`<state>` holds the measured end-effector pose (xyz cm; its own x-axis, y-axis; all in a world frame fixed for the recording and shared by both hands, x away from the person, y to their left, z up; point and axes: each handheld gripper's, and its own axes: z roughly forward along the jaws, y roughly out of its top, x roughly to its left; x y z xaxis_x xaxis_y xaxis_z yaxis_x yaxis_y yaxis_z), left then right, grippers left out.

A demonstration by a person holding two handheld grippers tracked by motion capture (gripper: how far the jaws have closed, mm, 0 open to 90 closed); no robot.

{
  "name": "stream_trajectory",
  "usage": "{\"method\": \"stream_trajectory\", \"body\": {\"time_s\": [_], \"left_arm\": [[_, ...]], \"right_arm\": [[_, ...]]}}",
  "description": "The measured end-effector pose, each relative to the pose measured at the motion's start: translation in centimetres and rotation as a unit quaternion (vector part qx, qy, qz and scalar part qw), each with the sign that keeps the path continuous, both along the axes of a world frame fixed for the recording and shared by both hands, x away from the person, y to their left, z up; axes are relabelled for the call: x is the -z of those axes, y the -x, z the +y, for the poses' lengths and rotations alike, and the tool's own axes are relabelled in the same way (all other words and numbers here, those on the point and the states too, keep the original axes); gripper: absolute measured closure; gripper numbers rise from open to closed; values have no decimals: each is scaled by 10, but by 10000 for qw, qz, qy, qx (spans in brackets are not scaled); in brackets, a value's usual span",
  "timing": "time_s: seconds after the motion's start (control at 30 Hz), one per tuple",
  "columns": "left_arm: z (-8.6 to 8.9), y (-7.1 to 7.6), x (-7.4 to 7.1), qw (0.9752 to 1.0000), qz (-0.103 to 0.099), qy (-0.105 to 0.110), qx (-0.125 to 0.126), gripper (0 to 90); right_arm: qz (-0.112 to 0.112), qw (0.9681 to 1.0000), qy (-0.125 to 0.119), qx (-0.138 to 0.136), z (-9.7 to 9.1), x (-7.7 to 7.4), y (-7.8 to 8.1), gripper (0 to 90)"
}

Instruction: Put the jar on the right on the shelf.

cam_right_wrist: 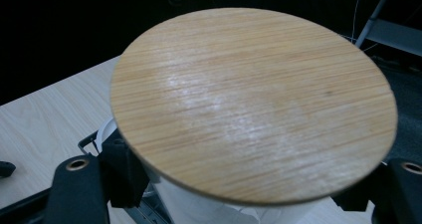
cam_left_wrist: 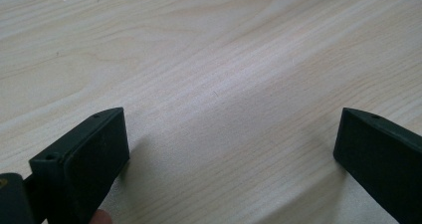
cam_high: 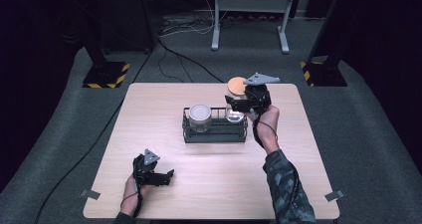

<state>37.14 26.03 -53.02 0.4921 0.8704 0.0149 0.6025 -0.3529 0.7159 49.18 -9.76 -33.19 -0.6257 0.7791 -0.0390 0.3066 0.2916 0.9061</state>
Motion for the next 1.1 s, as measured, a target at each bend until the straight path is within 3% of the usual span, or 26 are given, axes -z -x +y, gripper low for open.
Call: {"method": "stream_trajectory", "body": {"time_s": [1.1], "left_arm": [[0,0,0,10000,3,-1,6,5]], "right_arm": [[119,9999,90,-30,19,11,-14,250]]}}
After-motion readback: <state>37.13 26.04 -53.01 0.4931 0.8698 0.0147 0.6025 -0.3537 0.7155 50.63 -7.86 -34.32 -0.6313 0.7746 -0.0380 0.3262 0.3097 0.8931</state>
